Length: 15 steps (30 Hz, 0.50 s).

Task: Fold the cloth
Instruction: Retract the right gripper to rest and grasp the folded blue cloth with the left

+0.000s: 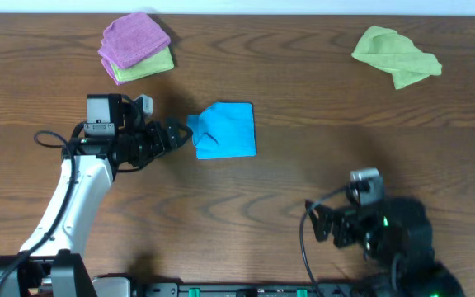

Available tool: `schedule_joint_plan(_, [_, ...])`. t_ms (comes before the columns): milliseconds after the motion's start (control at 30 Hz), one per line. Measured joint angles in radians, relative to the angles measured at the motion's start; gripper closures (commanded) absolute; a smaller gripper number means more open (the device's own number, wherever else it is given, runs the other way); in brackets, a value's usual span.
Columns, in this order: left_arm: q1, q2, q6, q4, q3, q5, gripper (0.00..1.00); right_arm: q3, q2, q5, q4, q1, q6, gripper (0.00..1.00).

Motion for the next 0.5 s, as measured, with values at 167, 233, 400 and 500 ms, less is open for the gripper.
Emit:
schedule_joint_plan(167, [-0.033, 0.0, -0.043, 0.04, -0.064, 0.015, 0.05, -0.055, -0.137, 0.0, -0.034, 0.0, 0.058, 0.01])
schedule_joint_plan(233, [-0.053, 0.0, -0.071, 0.097, -0.097, 0.017, 0.04, -0.056, -0.149, -0.001, -0.033, 0.0, 0.071, 0.01])
schedule_joint_plan(400, [-0.104, 0.0, -0.197, 0.315, -0.192, 0.002, 0.05, -0.057, -0.15, 0.0, -0.033, 0.0, 0.083, 0.01])
schedule_joint_plan(500, [-0.122, 0.0, -0.276, 0.415, -0.237, -0.018, 0.05, -0.057, -0.15, 0.0, -0.033, 0.0, 0.085, 0.01])
